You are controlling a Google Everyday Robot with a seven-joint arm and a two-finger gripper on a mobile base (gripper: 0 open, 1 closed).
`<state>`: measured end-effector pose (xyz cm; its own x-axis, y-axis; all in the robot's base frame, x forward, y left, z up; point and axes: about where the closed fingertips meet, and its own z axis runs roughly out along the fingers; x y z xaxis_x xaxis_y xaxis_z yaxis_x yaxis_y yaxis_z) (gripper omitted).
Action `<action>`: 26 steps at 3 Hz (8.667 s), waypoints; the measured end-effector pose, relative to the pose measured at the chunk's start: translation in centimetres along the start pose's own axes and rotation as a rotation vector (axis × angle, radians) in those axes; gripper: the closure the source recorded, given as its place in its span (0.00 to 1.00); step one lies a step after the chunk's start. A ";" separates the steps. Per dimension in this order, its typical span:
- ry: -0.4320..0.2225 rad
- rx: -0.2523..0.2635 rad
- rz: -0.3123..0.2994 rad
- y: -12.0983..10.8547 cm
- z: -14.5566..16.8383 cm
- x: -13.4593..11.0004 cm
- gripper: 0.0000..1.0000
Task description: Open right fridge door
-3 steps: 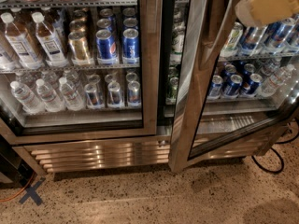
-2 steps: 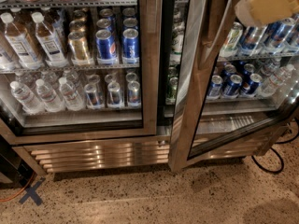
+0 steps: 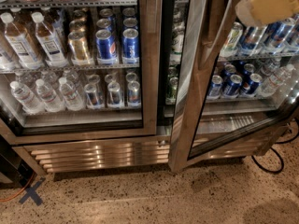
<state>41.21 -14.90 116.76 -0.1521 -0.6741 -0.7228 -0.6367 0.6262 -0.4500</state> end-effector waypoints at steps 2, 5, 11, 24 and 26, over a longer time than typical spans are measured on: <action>0.000 0.000 0.000 0.0 0.0 0.0 0.00; 0.000 0.000 0.000 0.0 0.0 0.0 0.00; -0.248 -0.317 0.117 -4.8 3.2 13.0 0.00; -0.350 -0.660 0.105 0.8 4.1 4.1 0.88; -0.350 -0.657 0.093 1.1 1.9 3.5 1.00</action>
Offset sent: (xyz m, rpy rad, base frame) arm 0.0361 0.0656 -0.0890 0.0581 0.0893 -0.0215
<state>41.44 -15.85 112.72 -0.0477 -0.3974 -0.9164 -0.9698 0.2380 -0.0527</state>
